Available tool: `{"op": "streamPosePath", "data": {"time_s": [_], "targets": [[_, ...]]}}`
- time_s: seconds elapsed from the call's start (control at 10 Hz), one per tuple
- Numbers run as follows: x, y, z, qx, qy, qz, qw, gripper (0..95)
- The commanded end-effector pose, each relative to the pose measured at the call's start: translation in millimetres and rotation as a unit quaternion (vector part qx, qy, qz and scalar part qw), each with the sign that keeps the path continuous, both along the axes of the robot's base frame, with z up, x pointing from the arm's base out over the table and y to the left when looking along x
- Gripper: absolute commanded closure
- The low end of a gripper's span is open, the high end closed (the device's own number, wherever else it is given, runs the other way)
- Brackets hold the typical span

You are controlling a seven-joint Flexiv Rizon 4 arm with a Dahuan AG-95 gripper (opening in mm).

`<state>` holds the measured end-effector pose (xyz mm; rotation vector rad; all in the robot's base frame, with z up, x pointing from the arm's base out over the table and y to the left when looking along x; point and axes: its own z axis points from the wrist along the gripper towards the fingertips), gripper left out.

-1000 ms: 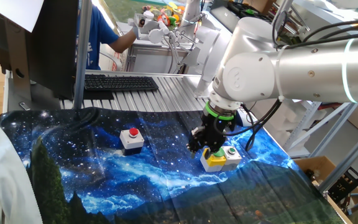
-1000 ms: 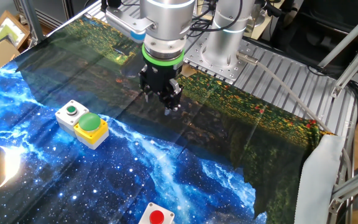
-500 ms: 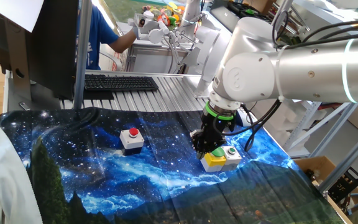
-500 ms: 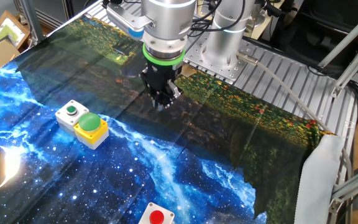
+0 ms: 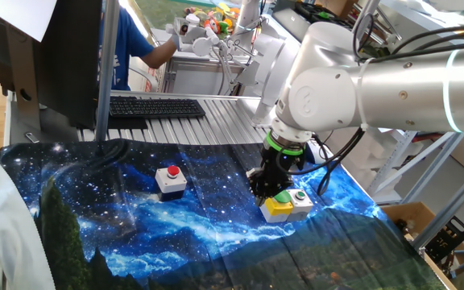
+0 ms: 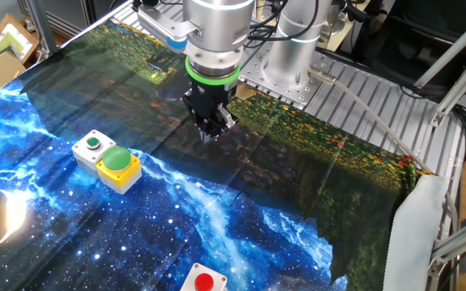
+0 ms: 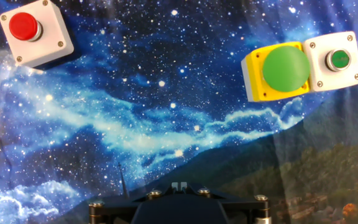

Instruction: Press three buttons from left to right in sequence

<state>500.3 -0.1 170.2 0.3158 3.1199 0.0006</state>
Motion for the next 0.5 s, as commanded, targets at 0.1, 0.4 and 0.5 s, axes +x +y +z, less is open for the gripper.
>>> {"op": "streamPosePath", "data": {"time_s": [0.1,0.4,0.5], "targets": [[-0.3,0.1,0.0,0.001,0.0,0.004,1.0,95.0],[-0.7,0.5,0.9,0.0,0.001,0.019,0.9998,95.0],[-1.4,-0.1,2.2,0.0,0.001,0.019,0.9998,95.0]]}}
